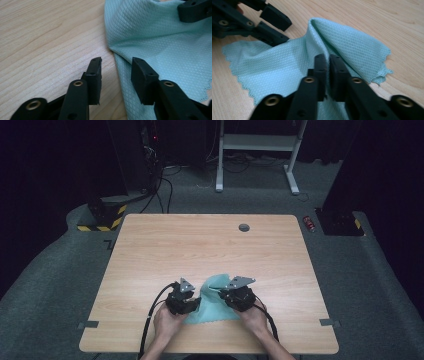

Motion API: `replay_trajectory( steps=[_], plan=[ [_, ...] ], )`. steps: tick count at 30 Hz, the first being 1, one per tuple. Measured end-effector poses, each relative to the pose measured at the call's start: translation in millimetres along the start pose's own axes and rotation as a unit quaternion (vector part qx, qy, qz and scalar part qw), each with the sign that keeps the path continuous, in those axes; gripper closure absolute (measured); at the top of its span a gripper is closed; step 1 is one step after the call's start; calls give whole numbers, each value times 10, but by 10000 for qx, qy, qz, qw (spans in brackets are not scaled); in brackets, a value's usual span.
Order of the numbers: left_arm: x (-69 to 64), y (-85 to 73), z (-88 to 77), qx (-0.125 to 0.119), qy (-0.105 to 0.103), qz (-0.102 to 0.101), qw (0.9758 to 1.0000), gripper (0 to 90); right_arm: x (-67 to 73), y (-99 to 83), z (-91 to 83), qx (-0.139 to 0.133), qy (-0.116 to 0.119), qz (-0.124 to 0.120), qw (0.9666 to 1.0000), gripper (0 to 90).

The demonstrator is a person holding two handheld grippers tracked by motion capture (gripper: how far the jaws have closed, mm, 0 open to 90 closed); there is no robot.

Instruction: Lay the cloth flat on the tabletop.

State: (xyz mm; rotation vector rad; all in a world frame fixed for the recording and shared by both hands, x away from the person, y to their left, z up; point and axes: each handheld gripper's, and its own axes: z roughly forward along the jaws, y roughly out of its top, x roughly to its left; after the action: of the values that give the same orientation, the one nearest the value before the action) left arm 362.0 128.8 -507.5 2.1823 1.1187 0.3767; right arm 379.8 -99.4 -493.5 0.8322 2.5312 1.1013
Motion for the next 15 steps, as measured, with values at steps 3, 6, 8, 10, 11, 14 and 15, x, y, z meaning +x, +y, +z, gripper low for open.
replay_trajectory(
  steps=[3,6,8,10,11,14,15],
  plan=[
    [-7,-9,23,64,20,119,9999,686,-5,-16,-46,-74,-49,-24,10000,888],
    [-10,7,24,122,-30,177,9998,722,-38,-71,-139,-136,-128,15,9998,889],
    [-22,8,26,120,-51,203,9997,747,-72,-136,-204,-137,-178,58,9997,889],
    [-39,5,25,114,-85,265,9995,794,-125,-208,-260,-75,-231,128,9996,888],
    [-42,5,27,107,-99,291,9995,820,-153,-246,-274,-56,-235,193,9995,886],
    [-57,17,27,163,-142,311,9993,863,-201,-301,-244,143,-92,412,9990,753],
    [-63,19,30,155,-138,323,9993,871,-193,-296,-240,114,-109,418,9990,675]
  ],
)
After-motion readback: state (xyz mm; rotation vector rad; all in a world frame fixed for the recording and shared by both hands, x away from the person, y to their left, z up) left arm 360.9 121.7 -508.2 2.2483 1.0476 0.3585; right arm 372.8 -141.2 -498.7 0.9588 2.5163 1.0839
